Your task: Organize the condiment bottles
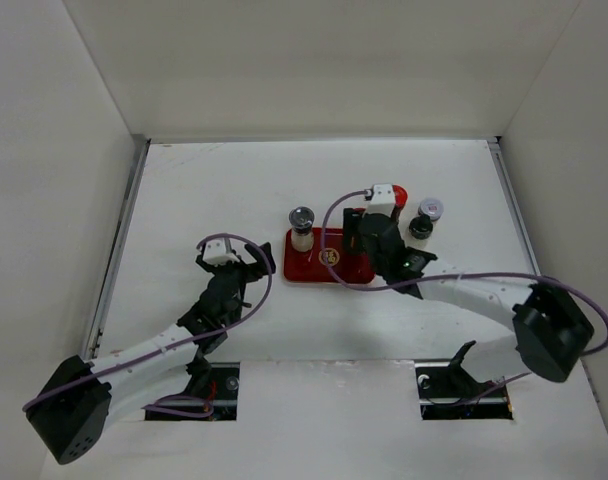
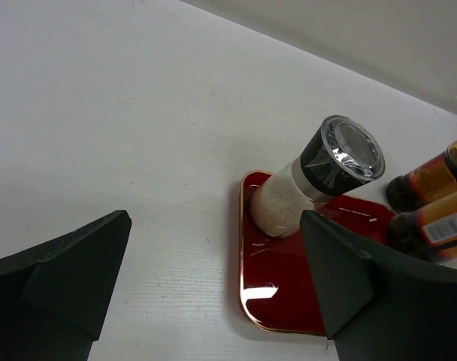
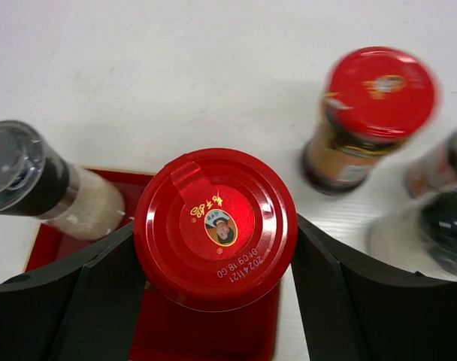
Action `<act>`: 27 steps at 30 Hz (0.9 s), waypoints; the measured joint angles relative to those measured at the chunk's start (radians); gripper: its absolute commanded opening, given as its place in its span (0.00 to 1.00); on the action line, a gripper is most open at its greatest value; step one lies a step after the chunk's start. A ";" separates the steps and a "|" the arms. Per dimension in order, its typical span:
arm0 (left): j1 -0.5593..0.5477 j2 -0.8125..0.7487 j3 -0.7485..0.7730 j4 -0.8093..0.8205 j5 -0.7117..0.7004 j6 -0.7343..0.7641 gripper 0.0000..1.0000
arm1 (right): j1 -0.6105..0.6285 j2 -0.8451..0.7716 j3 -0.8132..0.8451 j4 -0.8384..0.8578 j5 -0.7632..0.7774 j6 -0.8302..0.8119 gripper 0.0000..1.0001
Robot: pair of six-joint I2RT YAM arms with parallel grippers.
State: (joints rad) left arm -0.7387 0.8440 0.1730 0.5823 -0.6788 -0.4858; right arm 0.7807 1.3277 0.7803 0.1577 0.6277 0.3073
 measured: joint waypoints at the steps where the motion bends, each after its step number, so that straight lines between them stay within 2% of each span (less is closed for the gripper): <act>1: 0.003 -0.002 -0.003 0.004 0.000 0.000 1.00 | 0.010 0.046 0.022 0.012 -0.006 -0.003 0.62; 7: 0.006 -0.005 -0.012 0.007 -0.001 -0.001 1.00 | 0.044 0.223 0.113 0.053 -0.029 -0.016 0.63; 14: 0.005 -0.004 -0.012 0.014 0.000 -0.001 1.00 | 0.051 0.323 0.161 0.122 0.005 -0.008 0.65; 16: 0.005 -0.004 -0.012 0.014 0.000 -0.001 1.00 | 0.053 0.340 0.164 0.149 0.023 -0.008 0.69; 20: 0.005 -0.004 -0.013 0.014 0.001 -0.001 1.00 | 0.053 0.359 0.175 0.175 0.042 0.007 0.91; 27: 0.005 -0.004 -0.014 0.015 0.002 -0.001 1.00 | 0.064 0.303 0.173 0.209 0.073 0.031 1.00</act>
State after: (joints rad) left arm -0.7338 0.8398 0.1585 0.5972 -0.6773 -0.4866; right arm 0.8452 1.6302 0.9531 0.3672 0.7010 0.3378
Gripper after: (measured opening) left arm 0.997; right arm 0.994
